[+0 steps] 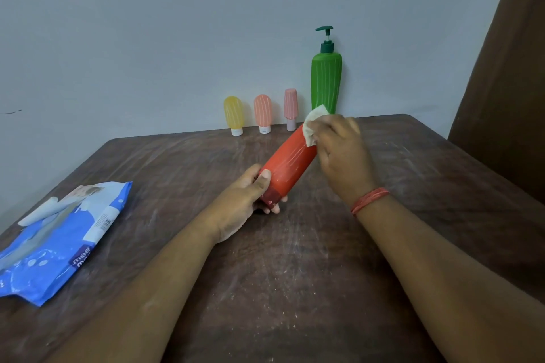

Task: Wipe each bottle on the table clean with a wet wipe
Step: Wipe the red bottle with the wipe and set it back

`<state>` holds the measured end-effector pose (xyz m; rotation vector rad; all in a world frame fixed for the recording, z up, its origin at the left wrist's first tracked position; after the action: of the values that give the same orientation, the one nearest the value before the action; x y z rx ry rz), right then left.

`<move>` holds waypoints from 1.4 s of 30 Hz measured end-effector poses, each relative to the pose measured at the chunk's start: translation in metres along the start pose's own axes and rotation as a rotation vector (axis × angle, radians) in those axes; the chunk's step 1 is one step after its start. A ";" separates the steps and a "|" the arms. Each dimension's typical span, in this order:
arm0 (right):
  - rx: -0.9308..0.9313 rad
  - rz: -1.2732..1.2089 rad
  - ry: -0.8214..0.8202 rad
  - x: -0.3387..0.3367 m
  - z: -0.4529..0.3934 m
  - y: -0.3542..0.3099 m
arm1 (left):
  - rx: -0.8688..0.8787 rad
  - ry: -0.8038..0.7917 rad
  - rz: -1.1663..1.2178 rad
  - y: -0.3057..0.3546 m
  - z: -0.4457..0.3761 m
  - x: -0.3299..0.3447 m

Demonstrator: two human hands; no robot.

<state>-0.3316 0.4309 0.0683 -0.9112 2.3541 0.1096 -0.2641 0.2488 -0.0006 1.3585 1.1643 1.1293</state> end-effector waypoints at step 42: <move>-0.281 -0.137 -0.193 0.022 0.012 -0.032 | -0.038 0.058 0.281 -0.001 0.000 -0.009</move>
<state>-0.3176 0.3972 0.0506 -1.1377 2.1236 0.4614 -0.2655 0.2400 -0.0020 1.5004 1.0075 1.3907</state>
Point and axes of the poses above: each hand's wrist, its own z-axis away from the middle knuckle, its own x-axis out of the palm, y = z × x, the point moved 4 cm from there along -z, towards the middle knuckle, and after that the axes turned 9 degrees about z, right-handed, at the moved point
